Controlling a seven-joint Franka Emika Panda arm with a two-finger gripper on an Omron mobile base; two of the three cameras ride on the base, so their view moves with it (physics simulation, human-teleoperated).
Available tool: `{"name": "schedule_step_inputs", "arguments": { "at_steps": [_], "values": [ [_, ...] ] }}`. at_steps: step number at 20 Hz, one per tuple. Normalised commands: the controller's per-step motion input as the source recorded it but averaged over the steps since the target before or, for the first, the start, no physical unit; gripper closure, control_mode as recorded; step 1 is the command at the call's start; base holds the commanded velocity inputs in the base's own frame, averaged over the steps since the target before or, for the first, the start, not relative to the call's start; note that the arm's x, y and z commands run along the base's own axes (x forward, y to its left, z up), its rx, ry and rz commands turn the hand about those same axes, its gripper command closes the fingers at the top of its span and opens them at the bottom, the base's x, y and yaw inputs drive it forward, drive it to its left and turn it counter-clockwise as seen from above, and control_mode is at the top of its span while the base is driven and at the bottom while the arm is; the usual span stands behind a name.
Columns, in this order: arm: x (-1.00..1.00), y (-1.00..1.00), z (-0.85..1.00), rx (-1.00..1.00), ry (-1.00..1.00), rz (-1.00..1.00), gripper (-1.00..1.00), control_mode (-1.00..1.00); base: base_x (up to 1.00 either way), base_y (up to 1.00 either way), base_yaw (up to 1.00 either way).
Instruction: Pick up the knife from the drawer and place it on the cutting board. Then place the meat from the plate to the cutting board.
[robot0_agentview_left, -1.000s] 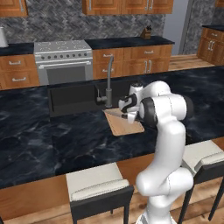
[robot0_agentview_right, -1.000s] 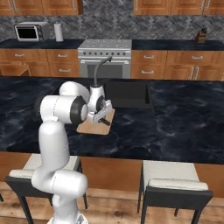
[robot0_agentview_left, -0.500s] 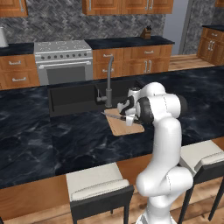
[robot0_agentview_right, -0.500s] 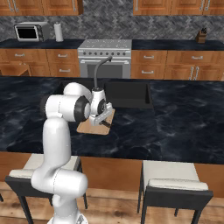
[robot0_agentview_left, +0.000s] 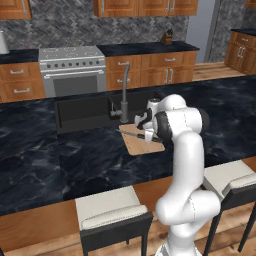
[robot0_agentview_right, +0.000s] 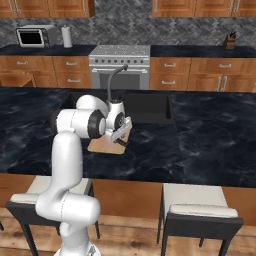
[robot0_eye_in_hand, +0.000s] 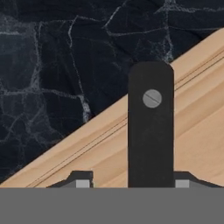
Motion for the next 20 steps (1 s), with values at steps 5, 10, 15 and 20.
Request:
{"name": "schedule_step_inputs", "arguments": {
  "at_steps": [5,10,15,20],
  "values": [
    [-0.02,0.00,0.04,0.01,0.00,0.00,-1.00,-1.00,0.00,0.00,0.00],
    [-0.28,-0.02,0.58,0.02,0.00,0.00,-1.00,-1.00,0.00,0.00,0.00],
    [-0.74,-0.01,0.57,0.00,0.03,0.00,-1.00,-1.00,0.00,0.00,0.00],
    [-1.00,-0.01,0.30,0.00,0.00,-0.12,-1.00,-1.00,0.00,0.00,0.00]
  ]
}}
